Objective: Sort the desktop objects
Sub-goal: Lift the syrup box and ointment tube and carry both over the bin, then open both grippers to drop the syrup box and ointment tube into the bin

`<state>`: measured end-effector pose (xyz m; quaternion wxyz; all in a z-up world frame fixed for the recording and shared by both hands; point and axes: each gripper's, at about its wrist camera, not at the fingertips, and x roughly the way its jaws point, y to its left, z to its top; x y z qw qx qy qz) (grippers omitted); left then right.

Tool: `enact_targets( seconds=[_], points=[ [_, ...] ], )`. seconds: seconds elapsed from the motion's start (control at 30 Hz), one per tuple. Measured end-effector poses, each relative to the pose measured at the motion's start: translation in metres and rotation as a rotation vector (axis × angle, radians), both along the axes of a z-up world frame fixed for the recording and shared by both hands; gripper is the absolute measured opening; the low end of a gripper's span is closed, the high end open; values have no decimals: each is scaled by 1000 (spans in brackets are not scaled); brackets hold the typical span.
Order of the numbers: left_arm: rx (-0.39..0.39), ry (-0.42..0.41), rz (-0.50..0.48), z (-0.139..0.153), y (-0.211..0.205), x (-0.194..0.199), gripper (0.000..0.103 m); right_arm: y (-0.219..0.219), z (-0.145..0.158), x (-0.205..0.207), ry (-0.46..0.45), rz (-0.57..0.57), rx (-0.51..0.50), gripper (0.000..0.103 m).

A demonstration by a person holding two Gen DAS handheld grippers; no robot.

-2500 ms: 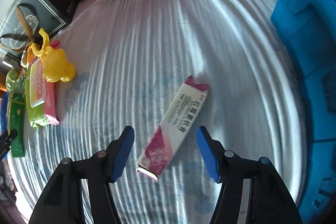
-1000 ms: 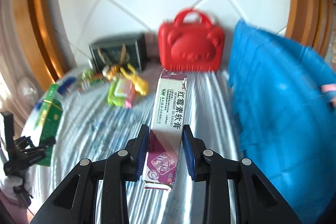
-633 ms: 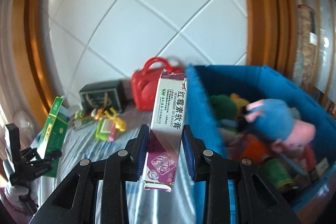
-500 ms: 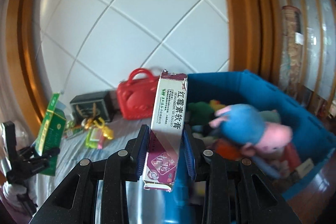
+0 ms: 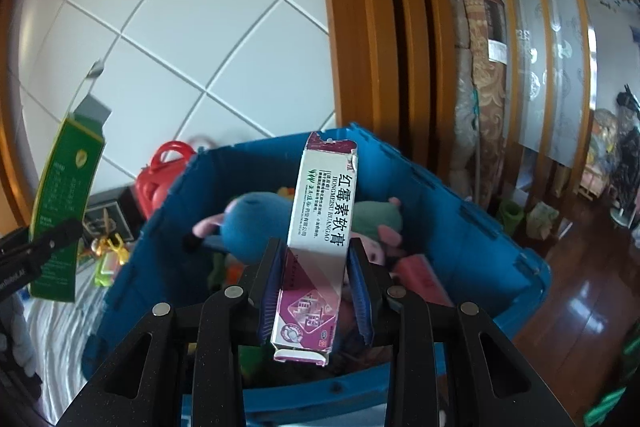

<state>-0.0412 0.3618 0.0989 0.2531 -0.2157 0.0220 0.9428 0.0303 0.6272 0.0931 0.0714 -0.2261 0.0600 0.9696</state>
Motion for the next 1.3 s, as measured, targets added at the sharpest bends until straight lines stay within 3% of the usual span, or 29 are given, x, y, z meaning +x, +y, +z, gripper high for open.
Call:
enact_targets(
  seconds=[0.4, 0.77, 1.0, 1.1, 1.17, 1.2, 1.23, 1.3],
  points=[
    [-117, -41, -50, -11, 111, 11, 54, 56, -27, -28, -57, 54, -3, 32],
    [-177, -77, -9, -18, 129, 1, 54, 69, -47, -53, -111, 52, 4, 32],
    [-194, -94, 18, -21, 126, -1, 61, 75, -53, -57, -134, 38, 2, 33],
    [-195, -84, 22, -21, 123, 2, 66, 75, -55, -56, -139, 37, 5, 41],
    [-198, -80, 26, -21, 123, 4, 67, 74, -55, -54, -138, 30, 7, 57],
    [-195, -79, 27, -21, 122, 5, 68, 74, -54, -53, -134, 30, 8, 73],
    [-189, -79, 27, -21, 121, 6, 68, 74, -53, -51, -129, 30, 11, 82],
    [-175, -77, 29, -19, 116, 7, 68, 73, -51, -49, -122, 31, 14, 88]
  ],
)
